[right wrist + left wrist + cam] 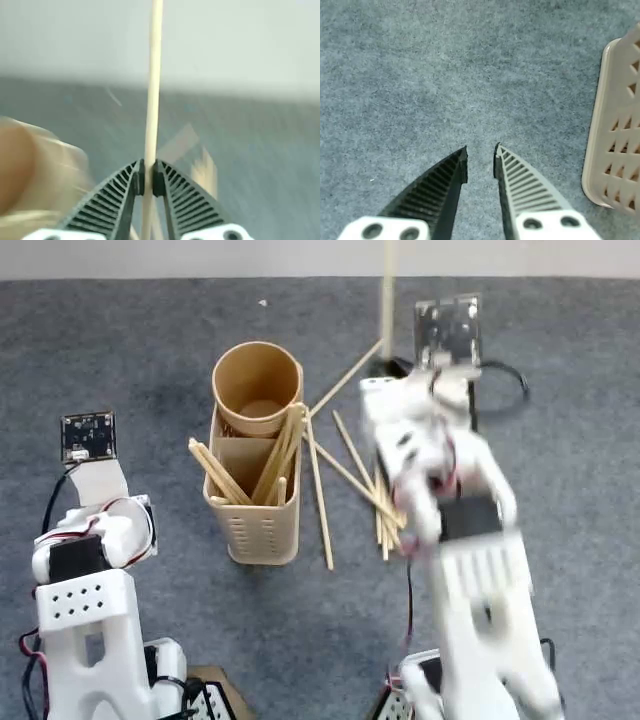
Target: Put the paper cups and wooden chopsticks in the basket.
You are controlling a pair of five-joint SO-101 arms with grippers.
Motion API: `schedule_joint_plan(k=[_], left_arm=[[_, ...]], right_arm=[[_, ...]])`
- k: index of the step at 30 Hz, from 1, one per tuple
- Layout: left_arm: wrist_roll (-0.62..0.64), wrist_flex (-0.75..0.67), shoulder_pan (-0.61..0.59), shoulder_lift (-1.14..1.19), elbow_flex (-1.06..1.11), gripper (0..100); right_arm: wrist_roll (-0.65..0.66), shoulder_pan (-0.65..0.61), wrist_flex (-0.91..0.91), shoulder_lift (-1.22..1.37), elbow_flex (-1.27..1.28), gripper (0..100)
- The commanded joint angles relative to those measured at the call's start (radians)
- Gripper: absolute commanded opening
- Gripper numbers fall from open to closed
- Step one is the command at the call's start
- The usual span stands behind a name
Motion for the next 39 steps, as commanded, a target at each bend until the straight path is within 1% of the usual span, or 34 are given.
schedule_joint_plan(k=[1,6,8,10,13,16,20,22,25,26,28,30,33,35,37,39], left_arm=[[-0.003,-0.015,0.03,-0.018,-0.002,12],[-0.003,-0.021,0.033,-0.018,0.013,12],[-0.003,-0.021,0.033,-0.018,0.013,12],[-0.003,-0.021,0.033,-0.018,0.013,12],[-0.003,-0.021,0.033,-0.018,0.016,12],[-0.003,-0.023,0.033,-0.018,0.016,12],[-0.003,-0.023,0.033,-0.018,0.016,12],[-0.003,-0.023,0.033,-0.018,0.016,12],[-0.003,-0.023,0.033,-0.018,0.018,12],[-0.003,-0.023,0.033,-0.018,0.018,12],[-0.003,-0.023,0.033,-0.018,0.018,12],[-0.003,-0.023,0.033,-0.018,0.019,12],[-0.003,-0.023,0.033,-0.018,0.019,12],[-0.003,-0.023,0.033,-0.018,0.019,12],[-0.003,-0.023,0.033,-0.018,0.019,12],[-0.003,-0.023,0.033,-0.018,0.019,12]], right_arm=[[-0.017,-0.208,-0.125,-0.185,-0.001,0.5],[-0.02,-0.338,-0.243,-0.179,0.033,0.5],[-0.031,-0.369,-0.298,-0.165,0.074,0.5],[-0.071,-0.392,-0.349,-0.147,0.12,0.5],[-0.089,-0.418,-0.386,-0.119,0.183,0.5],[-0.089,-0.424,-0.383,-0.12,0.223,1.3],[-0.089,-0.42,-0.378,-0.159,0.237,10.8],[-0.089,-0.42,-0.334,-0.171,0.231,13.9],[-0.086,-0.42,-0.268,-0.193,0.231,13.9],[-0.064,-0.415,-0.243,-0.2,0.229,13.9],[-0.012,-0.387,-0.199,-0.226,0.216,13.9],[0.002,-0.326,-0.117,-0.255,0.16,13.9],[0.005,-0.12,0.084,-0.259,0.044,13.9],[0.049,0.028,0.189,-0.214,-0.022,13.8],[0.106,0.108,0.262,-0.131,-0.054,13.8],[0.157,0.145,0.302,-0.012,-0.028,13.8]])
